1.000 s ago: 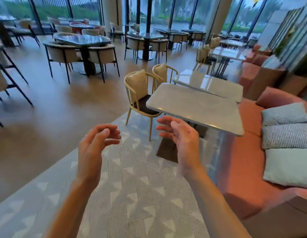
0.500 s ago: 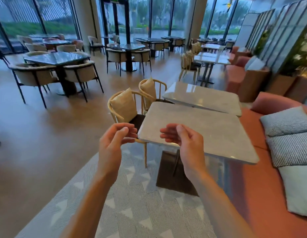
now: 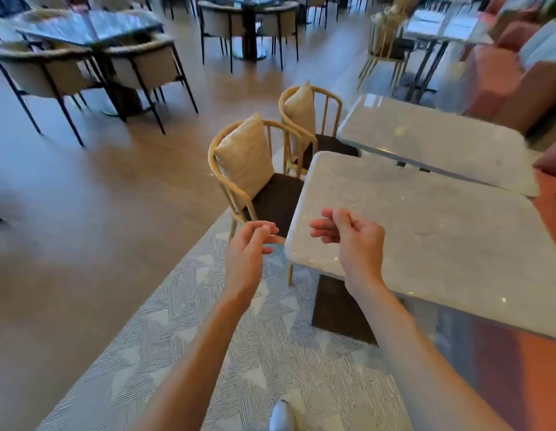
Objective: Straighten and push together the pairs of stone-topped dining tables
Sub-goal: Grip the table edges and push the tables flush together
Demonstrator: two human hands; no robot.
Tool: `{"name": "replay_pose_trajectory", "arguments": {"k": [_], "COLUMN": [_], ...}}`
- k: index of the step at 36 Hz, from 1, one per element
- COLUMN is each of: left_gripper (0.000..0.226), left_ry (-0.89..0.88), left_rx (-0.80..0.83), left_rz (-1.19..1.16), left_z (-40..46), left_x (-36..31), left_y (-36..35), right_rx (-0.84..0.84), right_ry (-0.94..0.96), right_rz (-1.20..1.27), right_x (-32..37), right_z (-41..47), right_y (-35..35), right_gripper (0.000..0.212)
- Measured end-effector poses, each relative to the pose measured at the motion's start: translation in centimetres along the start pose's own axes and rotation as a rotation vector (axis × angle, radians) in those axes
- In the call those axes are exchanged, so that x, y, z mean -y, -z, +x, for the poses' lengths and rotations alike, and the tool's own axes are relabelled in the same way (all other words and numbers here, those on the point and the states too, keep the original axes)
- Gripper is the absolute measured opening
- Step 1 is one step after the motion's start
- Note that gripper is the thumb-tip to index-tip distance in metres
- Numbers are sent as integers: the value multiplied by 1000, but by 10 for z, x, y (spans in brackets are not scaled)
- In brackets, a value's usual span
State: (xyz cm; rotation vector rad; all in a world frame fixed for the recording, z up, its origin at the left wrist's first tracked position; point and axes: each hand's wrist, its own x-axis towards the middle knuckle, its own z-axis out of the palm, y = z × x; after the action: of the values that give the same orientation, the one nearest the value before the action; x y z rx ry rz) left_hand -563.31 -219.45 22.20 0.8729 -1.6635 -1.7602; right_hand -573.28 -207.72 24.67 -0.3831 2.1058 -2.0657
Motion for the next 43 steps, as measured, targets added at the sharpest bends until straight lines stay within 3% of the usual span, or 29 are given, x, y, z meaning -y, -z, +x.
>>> {"name": "replay_pose_trajectory", "arguments": {"k": [5, 8, 13, 19, 24, 29, 32, 35, 43], "left_gripper": [23, 25, 37, 48, 54, 45, 46, 47, 49], "left_ry": [88, 119, 35, -125, -372, -416, -499, -599, -658], "left_rx": [60, 198, 538, 745, 685, 415, 340, 299, 241], "left_rz": [117, 258, 569, 843, 1065, 1160, 1276, 1330, 1344], "left_z": [66, 105, 171, 217, 221, 206, 203, 202, 205], "left_x": [50, 86, 146, 222, 273, 284, 290, 299, 299], "left_y": [-6, -23, -74, -122, -124, -143, -152, -154, -156], "right_rx": [-57, -81, 120, 301, 328, 157, 83, 87, 180], "right_ry": [-177, -293, -405, -297, -137, 17, 85, 114, 184], "right_rz": [-82, -203, -706, -1262, -1447, -1495, -1480, -1510, -1562], "right_x": [-58, -103, -186, -259, -295, -326, -337, -340, -339], "right_z": [56, 88, 120, 145, 171, 156, 158, 162, 166], "right_y": [-15, -19, -22, -5, 6, 4, 6, 13, 27], "right_gripper": [39, 44, 32, 57, 63, 59, 57, 58, 66]}}
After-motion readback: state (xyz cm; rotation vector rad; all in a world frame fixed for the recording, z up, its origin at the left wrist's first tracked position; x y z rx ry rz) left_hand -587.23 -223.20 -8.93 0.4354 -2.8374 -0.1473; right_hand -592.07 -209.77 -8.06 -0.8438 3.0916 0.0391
